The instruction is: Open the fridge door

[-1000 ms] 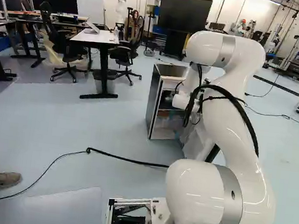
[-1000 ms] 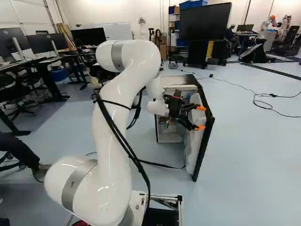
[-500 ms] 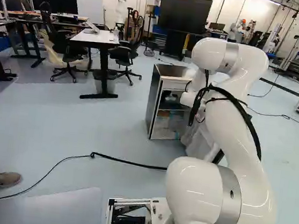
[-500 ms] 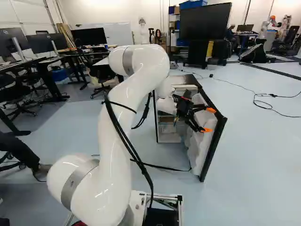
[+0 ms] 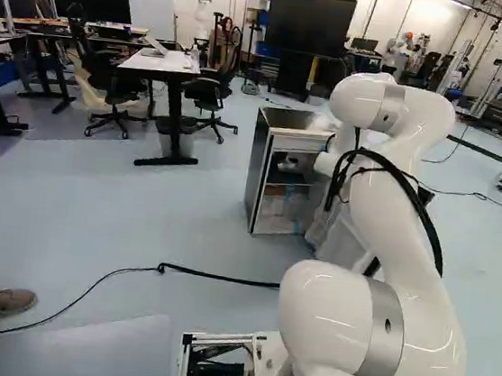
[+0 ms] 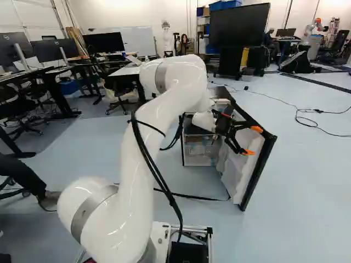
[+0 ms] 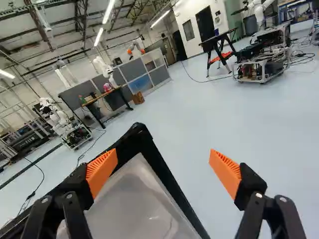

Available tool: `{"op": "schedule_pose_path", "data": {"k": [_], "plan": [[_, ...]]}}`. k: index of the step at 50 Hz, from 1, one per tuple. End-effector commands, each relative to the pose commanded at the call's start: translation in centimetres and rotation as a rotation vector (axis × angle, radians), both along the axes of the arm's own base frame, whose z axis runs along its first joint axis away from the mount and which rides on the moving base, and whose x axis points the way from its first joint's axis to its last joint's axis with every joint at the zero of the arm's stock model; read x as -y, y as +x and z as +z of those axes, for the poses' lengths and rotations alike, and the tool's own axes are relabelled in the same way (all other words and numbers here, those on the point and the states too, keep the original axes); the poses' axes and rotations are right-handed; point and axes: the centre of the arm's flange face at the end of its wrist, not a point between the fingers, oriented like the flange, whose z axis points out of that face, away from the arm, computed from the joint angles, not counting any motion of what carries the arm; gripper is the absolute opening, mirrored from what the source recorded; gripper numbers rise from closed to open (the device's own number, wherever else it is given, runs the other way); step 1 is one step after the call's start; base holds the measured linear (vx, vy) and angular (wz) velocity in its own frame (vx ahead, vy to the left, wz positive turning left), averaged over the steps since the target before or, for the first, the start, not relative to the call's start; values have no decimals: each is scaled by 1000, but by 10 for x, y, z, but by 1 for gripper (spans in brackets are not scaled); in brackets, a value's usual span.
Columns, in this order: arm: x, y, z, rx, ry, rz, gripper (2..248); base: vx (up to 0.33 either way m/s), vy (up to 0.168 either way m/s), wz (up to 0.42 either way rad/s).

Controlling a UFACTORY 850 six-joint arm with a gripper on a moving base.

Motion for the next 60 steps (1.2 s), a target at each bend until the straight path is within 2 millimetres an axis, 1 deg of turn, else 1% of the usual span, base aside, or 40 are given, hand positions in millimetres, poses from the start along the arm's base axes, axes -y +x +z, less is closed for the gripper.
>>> {"op": "schedule_pose_path", "data": {"k": [17, 25, 30, 38, 60], "plan": [[39, 12, 1, 56, -26, -47, 247, 0, 0, 0], [45, 14, 1, 64, -30, -53, 247, 0, 0, 0], [40, 11, 1, 56, -26, -49, 247, 0, 0, 0], [26, 6, 1, 30, -13, -11, 247, 0, 0, 0], [-18, -5, -1, -43, 39, 222, 247, 0, 0, 0]]}}
